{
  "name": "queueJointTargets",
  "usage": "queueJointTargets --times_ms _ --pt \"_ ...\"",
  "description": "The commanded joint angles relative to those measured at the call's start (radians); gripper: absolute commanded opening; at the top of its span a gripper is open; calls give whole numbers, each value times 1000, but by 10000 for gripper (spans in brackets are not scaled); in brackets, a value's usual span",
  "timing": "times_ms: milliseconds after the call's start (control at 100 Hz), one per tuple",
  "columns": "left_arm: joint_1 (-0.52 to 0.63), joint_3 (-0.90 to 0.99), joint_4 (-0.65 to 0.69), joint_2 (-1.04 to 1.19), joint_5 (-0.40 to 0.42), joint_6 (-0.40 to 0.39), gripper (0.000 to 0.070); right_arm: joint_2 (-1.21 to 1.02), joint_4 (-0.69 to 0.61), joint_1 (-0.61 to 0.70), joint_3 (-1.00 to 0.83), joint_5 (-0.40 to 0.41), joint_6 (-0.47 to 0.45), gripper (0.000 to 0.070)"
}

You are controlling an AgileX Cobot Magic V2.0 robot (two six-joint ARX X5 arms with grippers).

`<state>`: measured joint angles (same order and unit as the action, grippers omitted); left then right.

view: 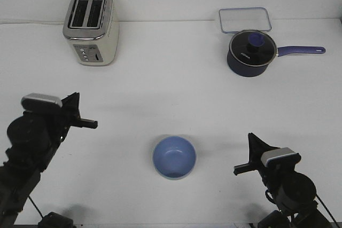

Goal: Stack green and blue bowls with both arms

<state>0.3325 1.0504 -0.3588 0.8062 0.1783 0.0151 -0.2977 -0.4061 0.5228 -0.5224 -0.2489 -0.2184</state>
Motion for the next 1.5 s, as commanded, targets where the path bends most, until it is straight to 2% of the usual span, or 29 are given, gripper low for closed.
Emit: queueJointTargets --times_ms 0,60,180,290,550,1010,1190,1260,1420,1490 --pt "-10 -116 81 -94 13 -33 13 38 14 7 21 -31 21 1" --pt "-24 -260 174 -216 13 -50 12 88 43 7 49 -52 29 1" --pt "-33 -486 278 -422 13 -83 12 159 85 7 80 -59 39 1" --pt "-34 -589 296 -552 13 -82 13 167 91 7 80 -83 39 1" --pt "-34 -597 293 -654 13 -74 15 167 92 7 80 -92 36 1" --pt "-34 -597 293 -665 13 -75 14 167 92 7 80 -92 36 1" --pt "-73 -636 288 -675 11 -119 14 167 92 7 80 -92 36 1" --pt "-132 -703 319 -692 -24 -120 14 167 92 7 80 -92 36 1" --pt "-251 -869 433 -754 -180 -101 14 167 92 7 79 -92 36 1" --pt "-280 -925 476 -778 -203 -82 14 167 92 7 79 -92 36 1"
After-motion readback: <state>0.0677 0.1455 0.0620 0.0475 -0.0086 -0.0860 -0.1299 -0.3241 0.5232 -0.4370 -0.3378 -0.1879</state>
